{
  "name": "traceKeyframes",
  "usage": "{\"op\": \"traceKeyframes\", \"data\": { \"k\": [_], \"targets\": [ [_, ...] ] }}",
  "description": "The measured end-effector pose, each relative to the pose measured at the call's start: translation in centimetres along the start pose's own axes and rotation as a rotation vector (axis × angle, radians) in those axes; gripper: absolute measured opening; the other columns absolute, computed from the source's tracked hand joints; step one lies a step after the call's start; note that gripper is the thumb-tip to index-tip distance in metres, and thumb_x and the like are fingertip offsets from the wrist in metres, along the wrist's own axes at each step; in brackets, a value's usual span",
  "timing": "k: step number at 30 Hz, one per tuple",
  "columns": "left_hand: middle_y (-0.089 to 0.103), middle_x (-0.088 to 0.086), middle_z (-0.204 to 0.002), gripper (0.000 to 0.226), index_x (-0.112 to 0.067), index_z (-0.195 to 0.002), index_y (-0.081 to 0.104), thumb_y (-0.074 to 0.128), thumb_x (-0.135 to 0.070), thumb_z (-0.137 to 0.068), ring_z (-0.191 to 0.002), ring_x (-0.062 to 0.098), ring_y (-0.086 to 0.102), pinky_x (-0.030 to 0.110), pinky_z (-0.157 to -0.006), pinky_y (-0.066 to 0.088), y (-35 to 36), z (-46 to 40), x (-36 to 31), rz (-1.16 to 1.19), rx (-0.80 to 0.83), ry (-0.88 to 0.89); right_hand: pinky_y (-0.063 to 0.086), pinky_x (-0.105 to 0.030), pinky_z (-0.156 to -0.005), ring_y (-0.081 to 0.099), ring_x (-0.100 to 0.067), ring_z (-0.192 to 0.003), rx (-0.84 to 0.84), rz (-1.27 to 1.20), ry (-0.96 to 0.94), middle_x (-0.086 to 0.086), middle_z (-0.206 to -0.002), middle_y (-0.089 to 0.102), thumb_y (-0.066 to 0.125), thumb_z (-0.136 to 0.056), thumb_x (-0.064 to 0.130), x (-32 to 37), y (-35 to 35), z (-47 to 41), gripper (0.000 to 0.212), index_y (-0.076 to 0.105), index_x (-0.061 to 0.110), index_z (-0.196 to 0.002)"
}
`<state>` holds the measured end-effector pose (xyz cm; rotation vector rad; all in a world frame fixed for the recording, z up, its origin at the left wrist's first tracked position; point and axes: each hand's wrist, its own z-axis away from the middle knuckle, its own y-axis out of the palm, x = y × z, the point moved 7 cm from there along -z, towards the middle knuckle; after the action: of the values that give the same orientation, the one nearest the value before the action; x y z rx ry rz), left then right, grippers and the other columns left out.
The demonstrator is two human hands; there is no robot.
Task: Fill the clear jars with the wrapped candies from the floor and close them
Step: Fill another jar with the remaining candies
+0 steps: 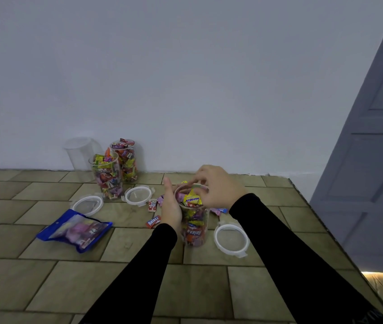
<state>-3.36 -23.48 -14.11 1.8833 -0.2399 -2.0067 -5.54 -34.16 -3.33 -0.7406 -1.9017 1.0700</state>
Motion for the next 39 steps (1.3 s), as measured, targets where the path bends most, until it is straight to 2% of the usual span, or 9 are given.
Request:
{"op": "traceKeyframes", "data": {
  "k": [4, 8, 11, 15, 18, 21, 25, 30, 39],
  "targets": [
    [0.074, 0.008, -0.074, 0.072, -0.011, -0.087, 0.071, 0.023, -0.064, -0.096, -0.075, 0.019, 0.070, 0.029, -0.070, 0.057, 0.1, -0.1, 0.5, -0.002, 0.017, -0.003, 0.048, -0.025, -0.068, 0.054, -0.010, -0.080, 0.085, 0.038, 0.073, 0.003, -0.097, 0.063, 0.055, -0.080, 0.005, -0.8, 0.1, 0.5, 0.038, 0.072, 0.024, -0.108],
    [0.075, 0.008, -0.076, 0.073, -0.012, -0.088, 0.071, 0.023, -0.066, -0.095, -0.084, 0.025, 0.069, 0.037, -0.084, 0.055, 0.0, 0.2, 0.3, -0.001, 0.011, -0.002, 0.047, -0.027, -0.077, 0.058, -0.016, -0.092, 0.098, 0.044, 0.066, -0.001, -0.108, 0.065, 0.054, -0.086, 0.003, -1.0, 1.2, 0.2, 0.035, 0.070, 0.021, -0.112],
    [0.075, 0.014, -0.089, 0.081, -0.008, -0.100, 0.071, 0.019, -0.069, -0.093, -0.095, 0.031, 0.069, 0.039, -0.085, 0.056, 0.2, 0.2, 0.2, -0.034, 0.059, -0.029, 0.048, -0.032, -0.087, 0.057, -0.017, -0.098, -0.060, -0.041, 0.016, -0.002, -0.106, 0.062, 0.056, -0.087, 0.006, -1.8, 0.9, 0.6, 0.028, 0.071, 0.018, -0.109],
    [0.073, 0.006, -0.096, 0.076, -0.011, -0.113, 0.066, 0.017, -0.064, -0.094, -0.089, 0.015, 0.071, 0.017, -0.060, 0.054, -0.1, 1.3, 0.5, -0.009, 0.099, 0.013, 0.046, -0.021, -0.075, 0.056, -0.010, -0.084, -0.297, -0.206, 0.100, -0.001, -0.096, 0.060, 0.051, -0.080, -0.003, -4.3, -0.1, 3.1, 0.031, 0.066, 0.014, -0.101],
    [0.063, -0.005, -0.113, 0.067, -0.015, -0.127, 0.055, 0.030, -0.060, -0.084, -0.117, 0.016, 0.056, 0.009, -0.074, 0.048, -1.3, 2.7, 1.2, -0.110, 0.073, 0.162, 0.043, -0.025, -0.071, 0.059, -0.017, -0.084, -0.169, -0.173, 0.354, -0.005, -0.096, 0.064, 0.056, -0.084, 0.008, -7.8, 2.2, 5.0, 0.016, 0.063, 0.014, -0.096],
    [0.056, -0.007, -0.118, 0.068, -0.008, -0.136, 0.044, 0.056, -0.052, -0.086, -0.108, 0.002, 0.056, 0.006, -0.078, 0.045, -1.7, 3.7, 1.7, -0.273, 0.129, 0.295, 0.046, -0.027, -0.083, 0.060, -0.023, -0.105, 0.079, -0.082, 0.567, -0.008, -0.118, 0.062, 0.061, -0.088, 0.024, -10.4, 5.5, 7.3, 0.031, 0.062, 0.011, -0.117],
    [0.060, -0.015, -0.116, 0.089, -0.016, -0.131, 0.049, 0.086, -0.052, -0.059, -0.109, 0.000, 0.058, 0.008, -0.082, 0.048, -1.7, 4.1, 2.1, -0.461, 0.123, 0.320, 0.047, -0.030, -0.092, 0.057, -0.025, -0.116, 0.221, 0.091, 0.727, -0.011, -0.129, 0.057, 0.051, -0.094, 0.013, -12.3, 7.3, 9.8, 0.034, 0.054, 0.007, -0.127],
    [0.054, -0.005, -0.123, 0.085, -0.028, -0.123, 0.052, 0.082, -0.063, -0.052, -0.117, 0.014, 0.052, 0.035, -0.098, 0.049, -1.9, 3.7, 2.4, -0.610, 0.022, 0.361, 0.048, -0.029, -0.088, 0.059, -0.026, -0.112, 0.193, 0.129, 0.786, -0.011, -0.122, 0.061, 0.048, -0.094, 0.006, -13.5, 8.7, 10.8, 0.028, 0.060, 0.006, -0.119],
    [0.058, -0.005, -0.120, 0.082, -0.037, -0.115, 0.053, 0.082, -0.071, -0.046, -0.114, 0.012, 0.056, 0.041, -0.097, 0.051, -2.8, 3.5, 2.0, -0.605, 0.013, 0.341, 0.046, -0.031, -0.085, 0.057, -0.028, -0.107, 0.056, 0.153, 0.708, -0.015, -0.118, 0.059, 0.044, -0.096, 0.009, -12.6, 8.2, 10.0, 0.024, 0.061, 0.005, -0.113]
  ]
}}
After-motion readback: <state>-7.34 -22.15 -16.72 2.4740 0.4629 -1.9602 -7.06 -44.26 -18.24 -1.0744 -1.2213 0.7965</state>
